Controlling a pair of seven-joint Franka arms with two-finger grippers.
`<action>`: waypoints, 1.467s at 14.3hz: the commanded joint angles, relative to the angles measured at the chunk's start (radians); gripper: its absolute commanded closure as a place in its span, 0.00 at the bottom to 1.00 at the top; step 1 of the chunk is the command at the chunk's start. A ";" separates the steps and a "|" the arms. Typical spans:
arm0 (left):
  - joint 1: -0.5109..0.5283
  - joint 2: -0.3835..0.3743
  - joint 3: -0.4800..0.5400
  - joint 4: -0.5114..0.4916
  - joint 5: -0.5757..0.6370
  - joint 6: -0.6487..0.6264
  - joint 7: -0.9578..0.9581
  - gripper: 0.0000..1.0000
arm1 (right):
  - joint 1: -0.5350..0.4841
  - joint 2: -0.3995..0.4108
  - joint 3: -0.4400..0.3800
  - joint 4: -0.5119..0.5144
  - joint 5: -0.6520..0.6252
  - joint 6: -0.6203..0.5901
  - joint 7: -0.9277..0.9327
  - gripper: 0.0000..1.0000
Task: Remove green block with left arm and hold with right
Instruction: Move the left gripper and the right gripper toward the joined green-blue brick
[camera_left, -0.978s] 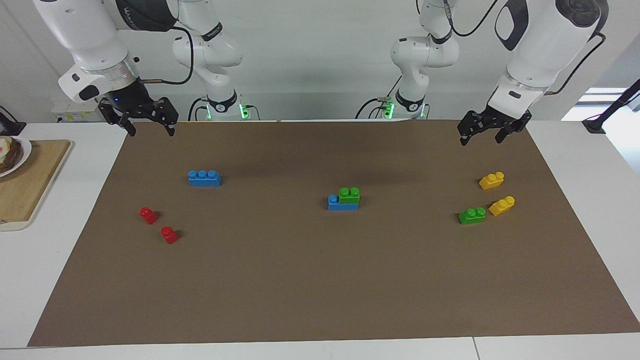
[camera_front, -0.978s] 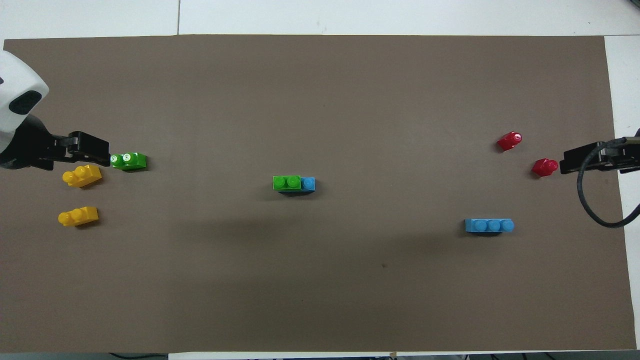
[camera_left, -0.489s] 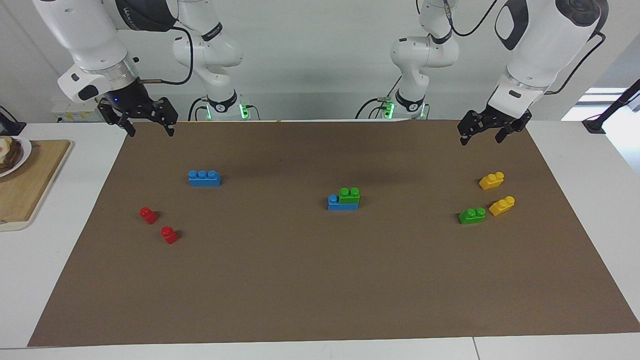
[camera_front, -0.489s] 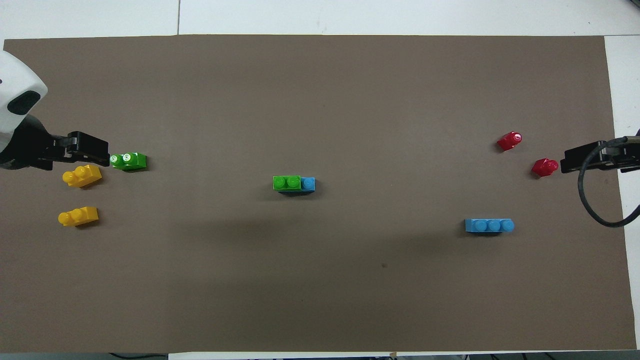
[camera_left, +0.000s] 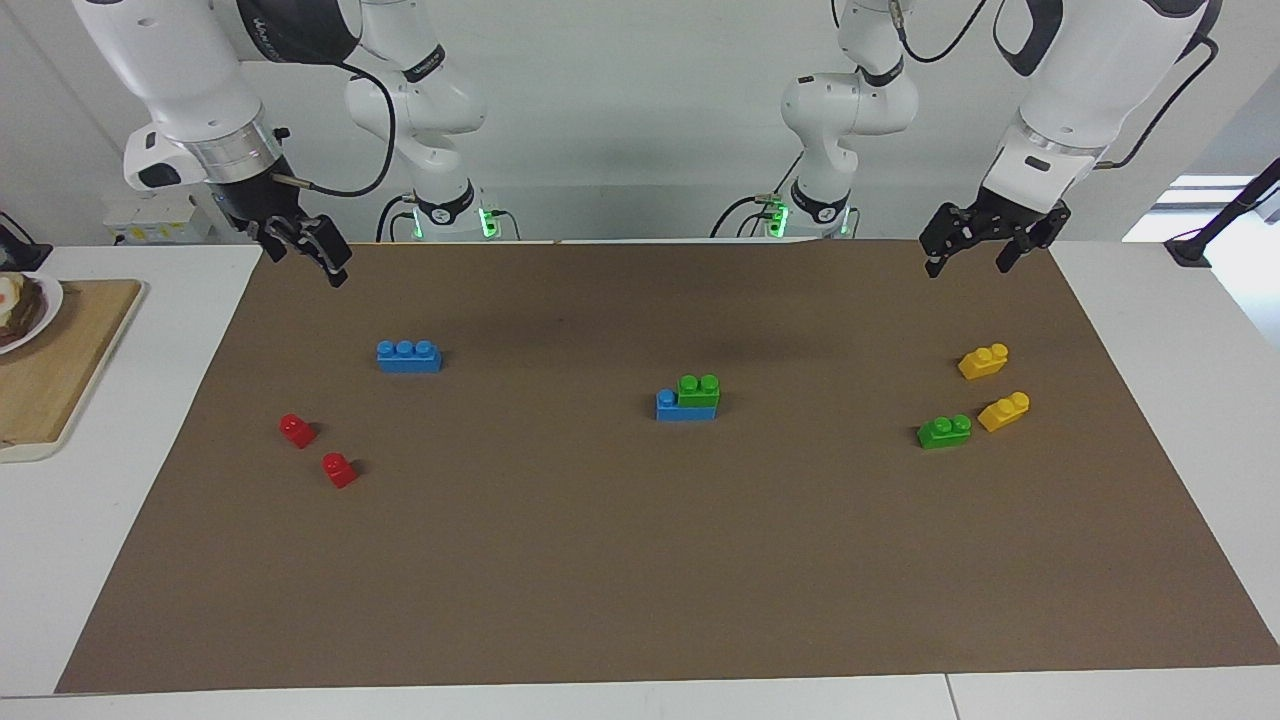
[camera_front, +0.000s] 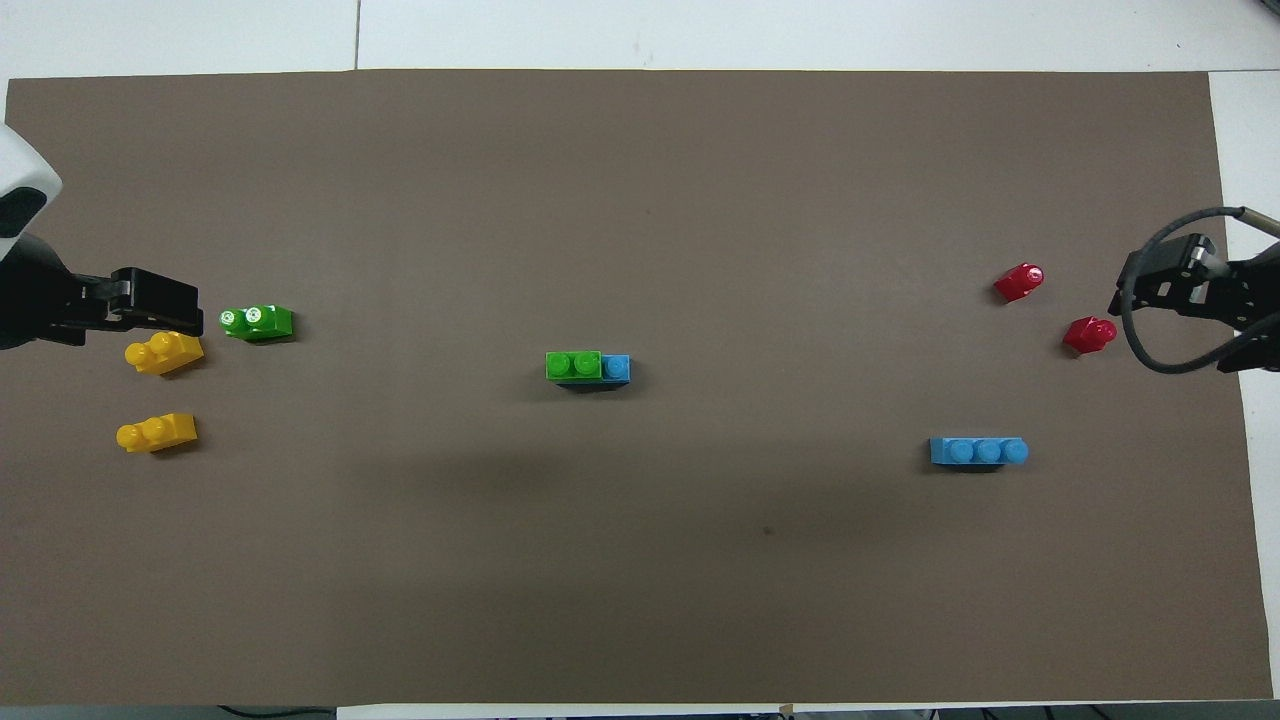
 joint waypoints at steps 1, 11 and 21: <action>0.006 -0.029 -0.004 -0.047 -0.006 0.020 -0.073 0.00 | 0.003 -0.008 0.006 -0.038 0.082 0.022 0.261 0.00; -0.054 -0.024 -0.012 -0.133 -0.018 0.108 -0.484 0.00 | 0.067 0.141 0.006 -0.113 0.525 0.172 0.764 0.00; -0.198 0.006 -0.012 -0.285 -0.073 0.310 -1.127 0.00 | 0.246 0.253 0.006 -0.187 0.677 0.448 0.937 0.00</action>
